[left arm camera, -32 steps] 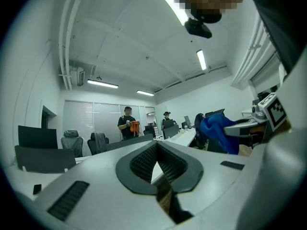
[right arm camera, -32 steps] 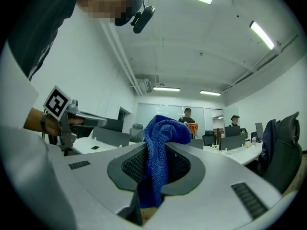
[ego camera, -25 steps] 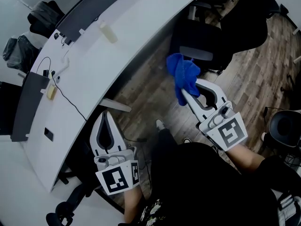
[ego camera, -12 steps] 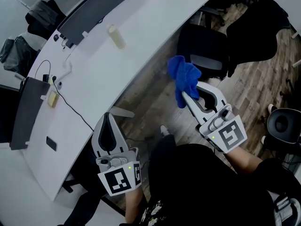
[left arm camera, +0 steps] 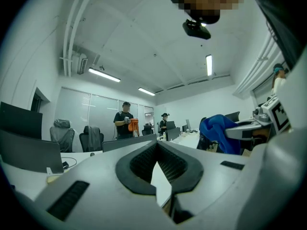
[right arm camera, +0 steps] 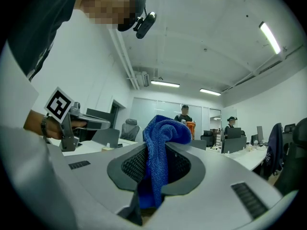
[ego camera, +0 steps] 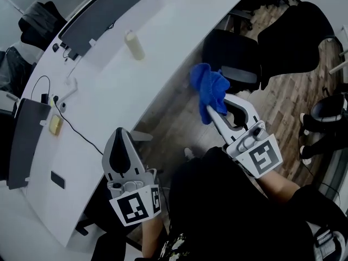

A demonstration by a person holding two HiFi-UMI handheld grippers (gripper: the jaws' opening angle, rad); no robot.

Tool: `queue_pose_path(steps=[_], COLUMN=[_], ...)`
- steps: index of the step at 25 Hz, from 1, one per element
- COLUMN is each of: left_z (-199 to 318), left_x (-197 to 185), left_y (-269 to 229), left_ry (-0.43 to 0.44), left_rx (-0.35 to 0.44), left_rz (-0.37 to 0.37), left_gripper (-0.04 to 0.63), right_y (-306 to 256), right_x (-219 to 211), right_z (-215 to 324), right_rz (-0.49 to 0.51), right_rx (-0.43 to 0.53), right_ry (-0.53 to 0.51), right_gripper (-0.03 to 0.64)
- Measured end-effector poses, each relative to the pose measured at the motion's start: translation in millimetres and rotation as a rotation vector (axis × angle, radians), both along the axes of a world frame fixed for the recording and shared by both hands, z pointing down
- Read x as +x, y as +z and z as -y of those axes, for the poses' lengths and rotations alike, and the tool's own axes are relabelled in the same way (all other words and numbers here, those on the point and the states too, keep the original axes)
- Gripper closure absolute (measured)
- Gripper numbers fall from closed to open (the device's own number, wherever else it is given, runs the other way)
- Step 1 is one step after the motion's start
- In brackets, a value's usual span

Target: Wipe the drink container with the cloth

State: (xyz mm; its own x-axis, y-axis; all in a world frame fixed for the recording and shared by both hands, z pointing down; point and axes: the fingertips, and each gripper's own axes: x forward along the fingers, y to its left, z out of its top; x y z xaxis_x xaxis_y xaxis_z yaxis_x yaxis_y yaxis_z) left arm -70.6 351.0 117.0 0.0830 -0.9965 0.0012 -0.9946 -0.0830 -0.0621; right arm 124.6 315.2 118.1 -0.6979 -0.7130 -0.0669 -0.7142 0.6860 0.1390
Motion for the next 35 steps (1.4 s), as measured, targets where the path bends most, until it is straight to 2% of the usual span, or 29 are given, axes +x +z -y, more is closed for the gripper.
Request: queue_pose_path(steps=[6, 12, 25, 31, 35], left_z=[14, 34, 106, 157, 196], left_x=[3, -2, -16, -28, -22], left_y=[4, 5, 6, 9, 8], left_ry=[0.05, 0.037, -0.032, -0.112, -0.128], left_rx=[-0.005, -0.008, -0.02, -0.007, -0.021], left_rz=[-0.007, 0.004, 0.027, -0.029, -0.018], left_gripper=[0.595, 0.595, 0.595, 0.594, 0.595], right_y=[4, 10, 19, 26, 26], right_x=[2, -1, -20, -25, -22], right_z=[8, 35, 121, 183, 226], right_rz=[-0.024, -0.013, 0.009, 0.023, 0.023], right_rx=[-0.015, -0.024, -0.041, -0.064, -0.081], right_ry=[0.044, 0.046, -0.023, -0.068, -0.093], right_gripper=[0.561, 0.561, 0.561, 0.561, 0.561])
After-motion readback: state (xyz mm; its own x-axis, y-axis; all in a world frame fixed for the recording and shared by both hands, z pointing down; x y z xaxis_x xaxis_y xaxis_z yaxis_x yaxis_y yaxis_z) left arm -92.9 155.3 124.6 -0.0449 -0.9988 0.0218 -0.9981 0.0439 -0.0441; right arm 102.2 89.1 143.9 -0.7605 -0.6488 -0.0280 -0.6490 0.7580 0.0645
